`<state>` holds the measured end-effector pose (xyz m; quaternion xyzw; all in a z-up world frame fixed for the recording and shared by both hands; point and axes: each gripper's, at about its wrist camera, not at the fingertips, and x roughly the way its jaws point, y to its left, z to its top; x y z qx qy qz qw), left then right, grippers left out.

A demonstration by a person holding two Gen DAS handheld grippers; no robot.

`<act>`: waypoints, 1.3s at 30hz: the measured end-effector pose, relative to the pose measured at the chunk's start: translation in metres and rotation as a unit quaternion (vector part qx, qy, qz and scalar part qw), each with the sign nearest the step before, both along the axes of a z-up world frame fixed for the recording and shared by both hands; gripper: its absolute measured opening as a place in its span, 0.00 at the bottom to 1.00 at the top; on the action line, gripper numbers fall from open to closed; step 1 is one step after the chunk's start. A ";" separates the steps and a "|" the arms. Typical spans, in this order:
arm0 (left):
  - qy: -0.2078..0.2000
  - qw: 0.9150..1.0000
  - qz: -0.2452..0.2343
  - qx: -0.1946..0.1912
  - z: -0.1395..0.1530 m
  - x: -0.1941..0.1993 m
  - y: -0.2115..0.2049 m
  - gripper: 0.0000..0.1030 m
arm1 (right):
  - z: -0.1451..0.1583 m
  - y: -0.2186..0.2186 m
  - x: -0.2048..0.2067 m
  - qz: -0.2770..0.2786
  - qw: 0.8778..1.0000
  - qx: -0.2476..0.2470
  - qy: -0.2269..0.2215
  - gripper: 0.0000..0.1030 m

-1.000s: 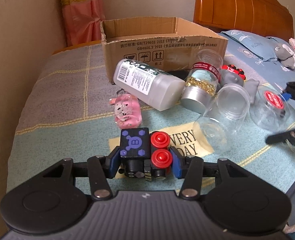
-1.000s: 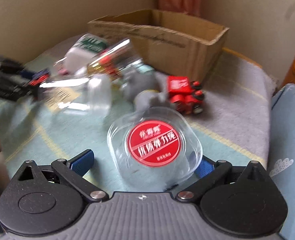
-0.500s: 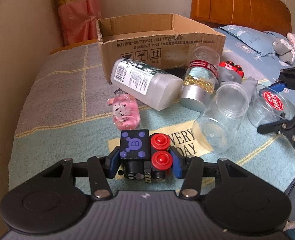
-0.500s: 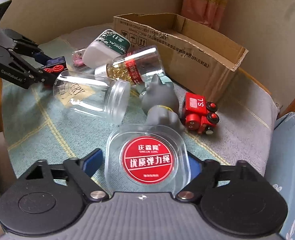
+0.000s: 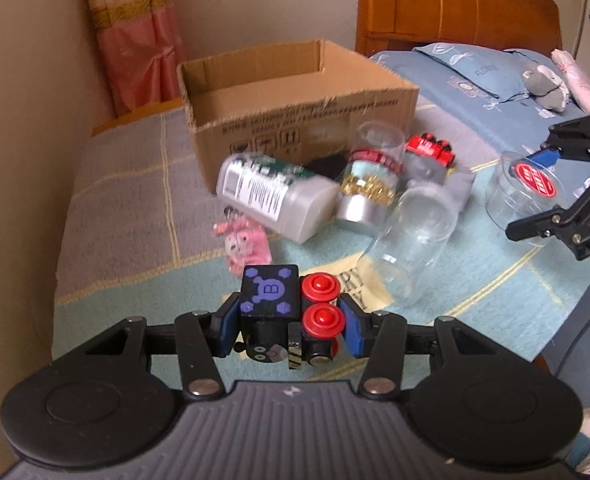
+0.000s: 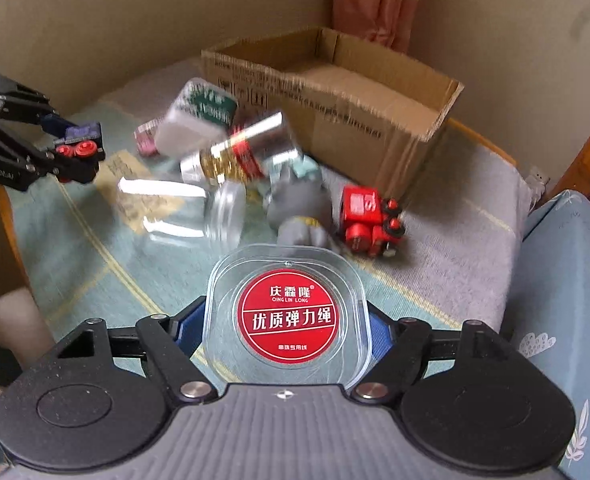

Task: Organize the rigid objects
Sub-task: 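Grasp the clear red-labelled container with the right gripper while the left gripper holds the block, then carry both items over the cardboard box and open both grippers to drop them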

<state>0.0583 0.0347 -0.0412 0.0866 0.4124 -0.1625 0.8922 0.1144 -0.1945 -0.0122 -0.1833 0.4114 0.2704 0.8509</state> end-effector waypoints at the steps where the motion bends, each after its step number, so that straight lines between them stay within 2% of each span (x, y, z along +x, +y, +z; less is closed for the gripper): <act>1: -0.002 1.000 -0.004 -0.003 0.005 0.001 -0.001 0.48 | 0.005 0.001 0.000 0.001 1.000 0.003 -0.003 0.79; 12: -0.047 0.998 -0.035 -0.020 0.064 0.047 -0.014 0.48 | 0.066 0.021 0.025 0.017 0.996 0.036 -0.079 0.79; 19: -0.071 0.997 -0.031 -0.020 0.087 0.107 -0.023 0.48 | 0.095 0.035 0.066 0.017 0.992 0.062 -0.107 0.79; 27: -0.054 0.998 -0.017 -0.016 0.086 0.192 -0.029 0.48 | 0.107 0.048 0.119 0.009 0.992 0.068 -0.103 0.79; 35: -0.047 0.999 0.002 -0.001 0.064 0.246 -0.033 0.48 | 0.104 0.050 0.159 -0.015 0.993 0.072 -0.090 0.79; 37: -0.050 0.999 0.017 0.002 0.058 0.255 -0.032 0.57 | 0.102 0.049 0.168 -0.022 0.993 0.073 -0.086 0.79; 38: -0.050 0.998 0.024 0.004 0.055 0.257 -0.030 0.75 | 0.101 0.048 0.172 -0.025 0.993 0.074 -0.084 0.79; 39: -0.052 0.998 0.029 0.003 0.053 0.258 -0.028 0.86 | 0.100 0.049 0.176 -0.027 0.994 0.074 -0.081 0.79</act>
